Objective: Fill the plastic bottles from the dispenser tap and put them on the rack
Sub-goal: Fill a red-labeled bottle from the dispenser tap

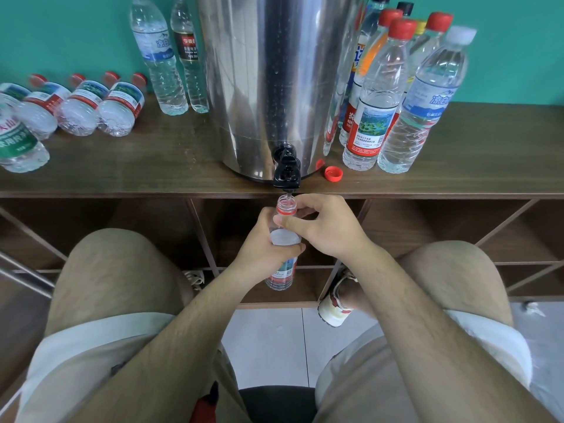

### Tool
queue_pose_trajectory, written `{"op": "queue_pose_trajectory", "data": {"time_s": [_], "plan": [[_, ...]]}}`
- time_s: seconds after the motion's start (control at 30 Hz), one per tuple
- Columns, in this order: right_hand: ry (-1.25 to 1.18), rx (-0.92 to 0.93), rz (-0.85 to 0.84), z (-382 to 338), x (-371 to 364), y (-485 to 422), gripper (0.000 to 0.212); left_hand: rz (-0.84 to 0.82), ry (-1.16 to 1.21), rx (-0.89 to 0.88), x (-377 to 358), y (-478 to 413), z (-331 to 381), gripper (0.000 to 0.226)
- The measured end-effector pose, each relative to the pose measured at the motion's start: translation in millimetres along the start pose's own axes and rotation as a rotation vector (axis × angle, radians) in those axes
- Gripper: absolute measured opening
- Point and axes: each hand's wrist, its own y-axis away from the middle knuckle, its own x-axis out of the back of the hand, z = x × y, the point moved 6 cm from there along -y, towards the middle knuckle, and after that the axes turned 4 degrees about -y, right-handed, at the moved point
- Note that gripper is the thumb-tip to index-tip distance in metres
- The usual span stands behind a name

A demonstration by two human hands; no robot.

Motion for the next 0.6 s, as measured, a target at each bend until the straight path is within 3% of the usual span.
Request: {"op": "queue_pose_trajectory", "data": {"time_s": [0.6], "plan": [[0.003, -0.026, -0.01, -4, 1, 2, 0.026, 0.0, -0.017, -0.007, -2, -8, -12, 0.075]]}}
